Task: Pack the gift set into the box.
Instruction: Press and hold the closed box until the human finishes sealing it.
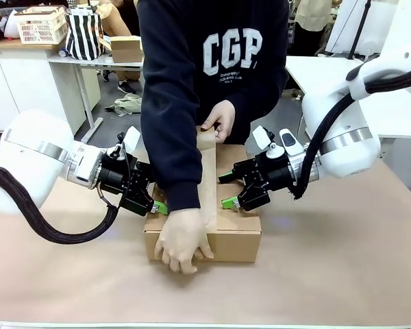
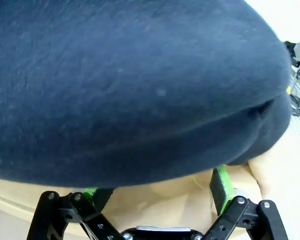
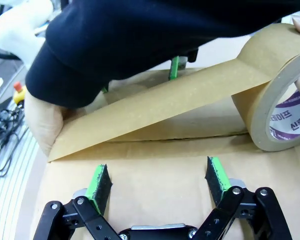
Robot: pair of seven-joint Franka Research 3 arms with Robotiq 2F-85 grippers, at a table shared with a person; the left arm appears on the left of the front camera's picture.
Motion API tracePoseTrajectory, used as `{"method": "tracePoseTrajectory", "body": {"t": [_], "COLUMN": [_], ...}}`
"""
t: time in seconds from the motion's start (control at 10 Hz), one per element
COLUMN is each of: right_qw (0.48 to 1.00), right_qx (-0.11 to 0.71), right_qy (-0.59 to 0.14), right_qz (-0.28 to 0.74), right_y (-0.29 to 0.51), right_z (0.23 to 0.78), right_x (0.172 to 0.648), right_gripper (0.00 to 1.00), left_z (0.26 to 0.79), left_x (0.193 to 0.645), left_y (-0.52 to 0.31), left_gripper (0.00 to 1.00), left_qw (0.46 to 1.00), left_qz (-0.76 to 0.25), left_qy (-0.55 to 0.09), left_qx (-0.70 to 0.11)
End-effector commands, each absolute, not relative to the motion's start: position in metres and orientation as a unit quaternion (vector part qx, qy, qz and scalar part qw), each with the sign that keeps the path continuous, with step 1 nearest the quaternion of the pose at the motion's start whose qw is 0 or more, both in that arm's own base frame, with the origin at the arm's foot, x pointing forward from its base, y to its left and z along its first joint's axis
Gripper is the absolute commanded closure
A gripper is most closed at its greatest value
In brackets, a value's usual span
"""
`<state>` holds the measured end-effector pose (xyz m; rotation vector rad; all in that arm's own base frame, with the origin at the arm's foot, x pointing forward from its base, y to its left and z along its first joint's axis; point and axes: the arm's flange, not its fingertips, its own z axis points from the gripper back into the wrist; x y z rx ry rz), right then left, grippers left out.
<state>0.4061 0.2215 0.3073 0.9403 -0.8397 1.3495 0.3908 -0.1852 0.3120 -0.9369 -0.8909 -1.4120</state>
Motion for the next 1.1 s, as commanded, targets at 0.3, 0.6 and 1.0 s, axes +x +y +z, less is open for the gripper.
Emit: {"method": "tracePoseTrajectory", "body": {"t": [0.3, 0.6, 1.0], "right_qw": [0.606, 0.606, 0.606], "right_qx": [0.403, 0.403, 0.403], "right_qy": [-0.36, -0.36, -0.36], "right_qz": [0.584, 0.584, 0.584], "right_y": [0.221, 0.221, 0.221], "right_z": [0.303, 0.303, 0.303], "right_x": [0.4053, 0.4053, 0.4053], "right_gripper": [0.0, 0.0, 0.0], "left_z": [0.309, 0.309, 0.309], "left_x": [0.3895, 0.3895, 0.3895], "left_y": [-0.1835, -0.1835, -0.1835], "left_gripper": [0.0, 0.0, 0.0], "left_qw": [0.577, 0.577, 0.577], "left_qz": [-0.601, -0.601, -0.601], "left_qy": [-0.379, -0.379, -0.379], "left_qx": [-0.403, -0.403, -0.403]}}
